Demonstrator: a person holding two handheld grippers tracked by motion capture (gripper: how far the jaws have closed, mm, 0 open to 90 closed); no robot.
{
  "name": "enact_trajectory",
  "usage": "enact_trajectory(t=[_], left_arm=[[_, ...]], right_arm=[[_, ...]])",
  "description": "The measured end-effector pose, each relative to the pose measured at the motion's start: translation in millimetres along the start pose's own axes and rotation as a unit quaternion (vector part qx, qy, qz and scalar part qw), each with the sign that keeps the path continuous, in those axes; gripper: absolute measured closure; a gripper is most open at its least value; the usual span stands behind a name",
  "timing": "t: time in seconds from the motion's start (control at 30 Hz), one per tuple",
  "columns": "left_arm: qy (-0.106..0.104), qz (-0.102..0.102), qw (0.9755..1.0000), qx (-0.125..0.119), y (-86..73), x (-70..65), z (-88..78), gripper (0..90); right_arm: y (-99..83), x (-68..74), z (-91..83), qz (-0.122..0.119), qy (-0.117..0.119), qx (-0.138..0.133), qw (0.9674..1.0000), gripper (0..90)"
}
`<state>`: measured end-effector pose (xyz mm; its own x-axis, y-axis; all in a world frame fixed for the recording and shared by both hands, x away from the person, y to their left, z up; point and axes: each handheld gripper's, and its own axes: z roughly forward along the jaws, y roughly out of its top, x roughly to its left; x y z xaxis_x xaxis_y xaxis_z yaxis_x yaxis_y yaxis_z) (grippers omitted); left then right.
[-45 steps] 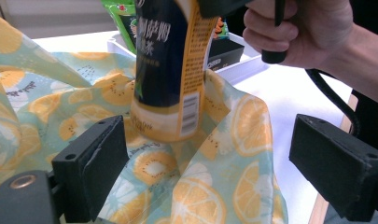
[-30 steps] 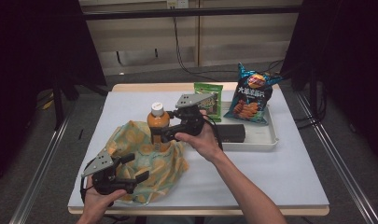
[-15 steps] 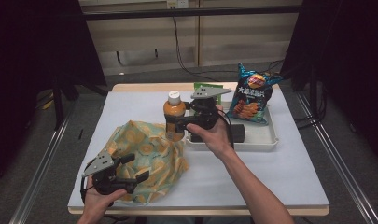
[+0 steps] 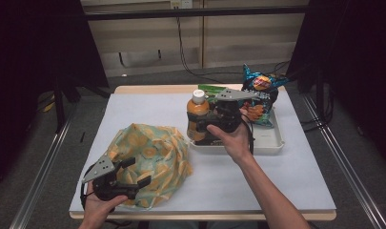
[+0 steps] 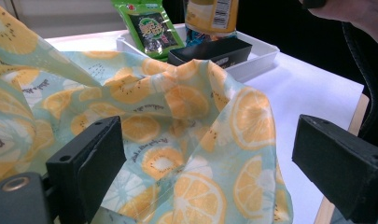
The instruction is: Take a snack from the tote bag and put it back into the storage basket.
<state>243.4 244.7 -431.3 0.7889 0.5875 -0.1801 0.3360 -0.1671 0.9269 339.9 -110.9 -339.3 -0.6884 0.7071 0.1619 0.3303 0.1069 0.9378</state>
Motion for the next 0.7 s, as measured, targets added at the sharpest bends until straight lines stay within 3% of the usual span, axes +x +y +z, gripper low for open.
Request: enact_trajectory(t=[0.33,0.7], left_arm=[[0.000,0.007,1.0000,-0.001,1.5,0.3,-0.9,8.2],[0.012,0.008,0.9999,-0.001,2.4,0.5,-3.2,8.3]], right_arm=[[-5.2,-13.7,-25.2,0.009,-0.032,0.000,0.9994,31.1],[-19.3,-32.1,-56.1,0.025,-0.085,0.000,0.9961,31.1]])
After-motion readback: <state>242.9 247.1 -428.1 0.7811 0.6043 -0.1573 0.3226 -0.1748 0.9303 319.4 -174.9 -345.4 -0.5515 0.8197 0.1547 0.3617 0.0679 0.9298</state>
